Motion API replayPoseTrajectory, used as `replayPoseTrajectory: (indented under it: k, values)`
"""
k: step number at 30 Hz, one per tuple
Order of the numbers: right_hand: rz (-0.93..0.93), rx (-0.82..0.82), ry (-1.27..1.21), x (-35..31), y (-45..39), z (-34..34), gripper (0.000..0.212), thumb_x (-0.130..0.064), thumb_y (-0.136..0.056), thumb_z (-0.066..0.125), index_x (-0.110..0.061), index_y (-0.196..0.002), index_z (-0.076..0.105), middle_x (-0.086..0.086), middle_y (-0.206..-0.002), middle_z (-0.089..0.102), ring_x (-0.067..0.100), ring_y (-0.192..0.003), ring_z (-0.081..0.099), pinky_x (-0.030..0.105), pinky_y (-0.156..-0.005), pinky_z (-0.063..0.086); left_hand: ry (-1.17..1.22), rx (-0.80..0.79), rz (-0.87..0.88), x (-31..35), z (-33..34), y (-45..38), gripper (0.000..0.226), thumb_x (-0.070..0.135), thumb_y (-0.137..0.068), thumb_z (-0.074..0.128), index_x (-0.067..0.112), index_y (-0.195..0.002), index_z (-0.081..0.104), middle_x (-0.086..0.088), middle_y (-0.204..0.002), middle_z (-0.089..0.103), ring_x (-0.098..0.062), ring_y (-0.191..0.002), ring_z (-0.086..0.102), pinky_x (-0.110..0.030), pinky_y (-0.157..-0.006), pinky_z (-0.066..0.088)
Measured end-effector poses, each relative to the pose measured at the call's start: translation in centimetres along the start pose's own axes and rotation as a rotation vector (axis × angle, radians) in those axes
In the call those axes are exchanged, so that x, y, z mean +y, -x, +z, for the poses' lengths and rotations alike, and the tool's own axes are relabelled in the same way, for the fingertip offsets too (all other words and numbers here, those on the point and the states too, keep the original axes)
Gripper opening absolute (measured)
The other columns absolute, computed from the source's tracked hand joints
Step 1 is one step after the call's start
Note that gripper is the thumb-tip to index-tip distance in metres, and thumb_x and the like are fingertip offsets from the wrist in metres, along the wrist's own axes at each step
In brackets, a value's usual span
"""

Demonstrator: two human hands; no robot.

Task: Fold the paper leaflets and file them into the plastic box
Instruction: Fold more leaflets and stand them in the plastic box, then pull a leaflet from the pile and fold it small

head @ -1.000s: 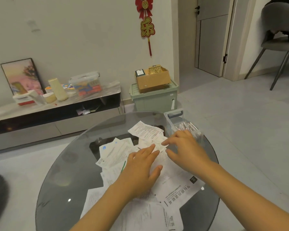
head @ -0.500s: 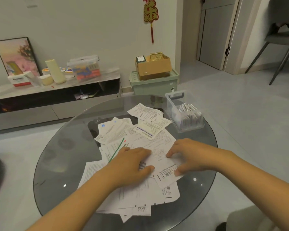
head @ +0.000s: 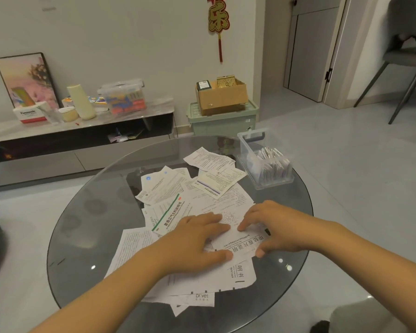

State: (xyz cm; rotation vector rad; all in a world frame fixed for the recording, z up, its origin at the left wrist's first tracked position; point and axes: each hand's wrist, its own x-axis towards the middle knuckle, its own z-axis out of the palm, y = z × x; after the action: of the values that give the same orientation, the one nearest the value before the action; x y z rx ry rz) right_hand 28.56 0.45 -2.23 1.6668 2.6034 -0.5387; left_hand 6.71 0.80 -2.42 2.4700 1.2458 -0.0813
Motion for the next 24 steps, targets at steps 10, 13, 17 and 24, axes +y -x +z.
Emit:
replayPoseTrajectory:
  k: [10,13,17,24]
  values:
    - [0.015,0.022,-0.024,0.2,0.0,0.4,0.061,-0.037,-0.072,0.076,-0.040,-0.127,0.049,-0.016,-0.129,0.045,0.008,-0.118,0.035,0.033,-0.098,0.040,-0.114,-0.084,0.072,0.9,-0.1,-0.6,0.081,0.060,-0.083,0.056,0.037,-0.149,0.015,0.013,-0.158,0.001,-0.006,-0.144,0.001,-0.026,-0.114,0.006]
    - [0.021,0.004,-0.024,0.1,0.1,0.2,0.061,-0.037,-0.073,0.076,-0.039,-0.128,0.049,-0.015,-0.130,0.046,0.009,-0.120,0.035,0.034,-0.099,0.040,-0.139,-0.076,0.075,1.1,-0.1,-0.9,0.075,0.055,-0.087,0.054,0.035,-0.149,0.016,0.010,-0.159,0.004,-0.009,-0.145,0.003,-0.027,-0.115,0.008]
    - [0.022,-0.004,-0.022,0.1,0.1,0.1,0.060,-0.038,-0.073,0.075,-0.039,-0.128,0.049,-0.014,-0.129,0.047,0.009,-0.120,0.035,0.033,-0.098,0.041,-0.117,-0.074,0.067,1.1,-0.2,-1.1,0.071,0.054,-0.088,0.055,0.038,-0.148,0.021,0.010,-0.158,0.008,-0.009,-0.144,0.007,-0.030,-0.115,0.010]
    - [0.032,0.009,-0.007,-0.2,0.3,0.5,0.060,-0.036,-0.076,0.073,-0.038,-0.131,0.047,-0.015,-0.131,0.047,0.010,-0.122,0.035,0.031,-0.099,0.039,0.048,0.025,0.077,0.2,0.4,-1.5,0.064,0.055,-0.076,0.068,0.043,-0.132,0.040,0.021,-0.146,0.023,0.001,-0.131,0.016,-0.027,-0.110,0.015]
